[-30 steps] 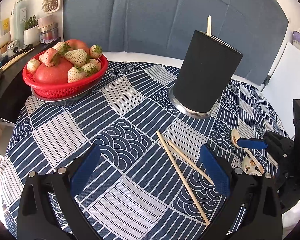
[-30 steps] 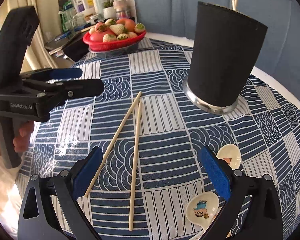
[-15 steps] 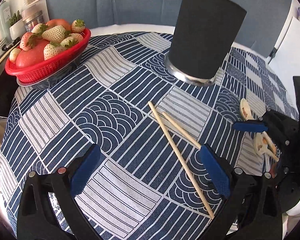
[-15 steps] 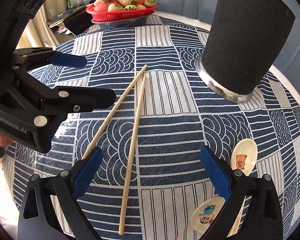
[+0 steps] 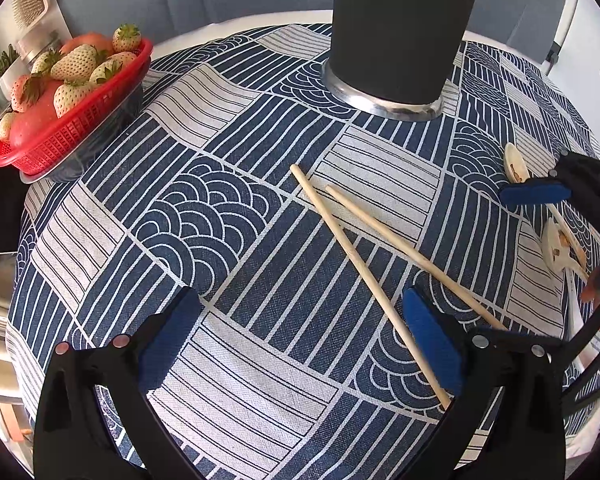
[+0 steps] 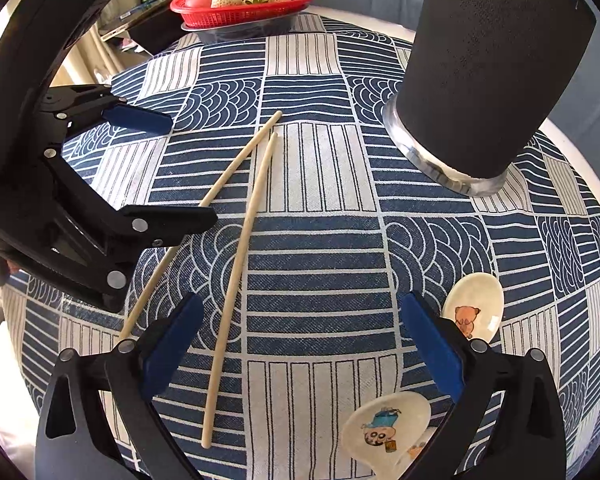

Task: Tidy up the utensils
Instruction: 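Close the left tool on a chopstick while the right tool grasps the other chopstick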

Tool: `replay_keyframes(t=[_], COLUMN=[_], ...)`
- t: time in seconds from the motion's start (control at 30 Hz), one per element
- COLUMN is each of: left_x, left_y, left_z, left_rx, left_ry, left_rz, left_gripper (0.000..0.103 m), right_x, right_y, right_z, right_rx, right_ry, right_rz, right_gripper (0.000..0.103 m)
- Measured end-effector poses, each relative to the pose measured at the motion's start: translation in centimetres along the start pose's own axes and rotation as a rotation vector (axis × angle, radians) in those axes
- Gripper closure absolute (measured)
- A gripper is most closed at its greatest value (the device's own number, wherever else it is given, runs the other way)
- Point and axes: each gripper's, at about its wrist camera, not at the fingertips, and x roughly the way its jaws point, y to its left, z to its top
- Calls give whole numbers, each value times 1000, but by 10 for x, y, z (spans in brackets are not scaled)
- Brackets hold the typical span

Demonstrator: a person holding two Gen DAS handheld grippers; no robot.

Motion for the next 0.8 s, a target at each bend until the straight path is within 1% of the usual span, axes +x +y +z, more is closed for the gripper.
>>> replay_keyframes(t=[0.07, 0.13, 0.2, 0.27, 0.3, 0.33, 0.37, 0.4, 0.43, 0.47, 0.5, 0.53, 0.57, 0.63, 0.73, 0.8], left_x=[-1, -2, -3, -3, -4, -5, -8, -12, -15, -19, -22, -23, -25, -28, -32, -35], left_y=[0, 1, 4, 15, 23, 29, 35, 41, 48, 54, 61, 67, 72, 80, 85, 92], left_z=[-1, -2, -3, -3, -3, -4, -5, -6, -8, -11, -13, -14, -17, -24, -32, -37], left_rx=[11, 9, 46, 52, 48, 47, 44, 43, 32, 25, 21, 16, 11, 5, 7, -26], left_ry=[6, 26, 36, 70, 77, 78, 75, 68, 67, 73, 86, 100, 108, 117, 114, 112], left_rz=[-8, -5, 1, -12, -19, -18, -22, -18, -16, -13, -9, -3, 4, 8, 28, -21], left_gripper=[4, 4, 4, 4, 7, 9, 17, 32, 40, 58, 82, 91, 96, 97, 98, 98], right_x=[1, 2, 1, -1, -3, -6, -10, -13, -14, -15, -15, -14, -14, -14, -14, -16], right_y=[-6, -8, -10, -16, -18, -19, -21, -23, -24, -25, -26, -28, -28, -31, -31, -34], right_z=[3, 4, 3, 1, 0, -1, -1, -1, 0, 0, 1, 1, 1, 2, 2, 0], right_rx=[33, 28, 29, 64, 72, 78, 80, 76, 68, 61, 55, 55, 55, 89, 101, 125], right_ry=[10, 21, 27, 32, 24, 17, 12, 14, 22, 29, 31, 32, 32, 30, 29, 27], right_rz=[-14, -14, -24, -37, -41, -44, -44, -39, -32, -33, -44, -51, -51, -59, -61, -37], right_gripper=[7, 7, 9, 10, 14, 26, 35, 55, 75, 82, 94, 98, 98, 98, 98, 98])
